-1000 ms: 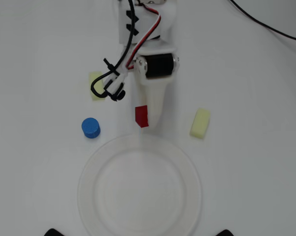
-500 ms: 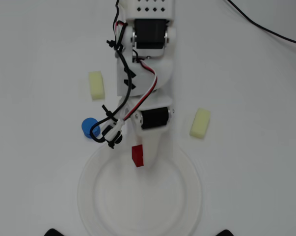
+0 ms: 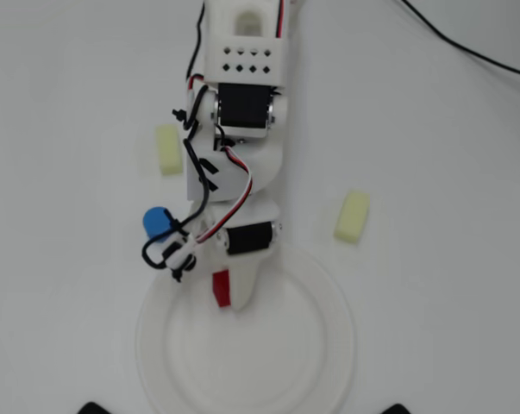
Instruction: Grasp a red block and put it in the dish.
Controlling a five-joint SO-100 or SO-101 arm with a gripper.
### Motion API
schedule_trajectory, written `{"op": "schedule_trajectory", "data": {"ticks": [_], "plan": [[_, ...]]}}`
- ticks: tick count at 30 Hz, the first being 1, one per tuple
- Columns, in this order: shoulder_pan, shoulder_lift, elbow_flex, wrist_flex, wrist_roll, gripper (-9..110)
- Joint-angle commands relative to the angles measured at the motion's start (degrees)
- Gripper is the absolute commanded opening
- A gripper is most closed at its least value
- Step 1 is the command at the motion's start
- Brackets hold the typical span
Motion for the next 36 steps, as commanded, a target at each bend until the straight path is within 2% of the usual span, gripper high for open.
{"op": "schedule_trajectory", "data": {"ticks": [1,6,19,36], "plan": [[0.18,2.29,-5.1,1.23,-0.53,9],[0.7,7.12,-5.1,6.33,0.62,20],[0.97,29.53,-2.81,28.13,1.58,29],[1.93,92.99,54.67,31.73,-0.7,30]]}}
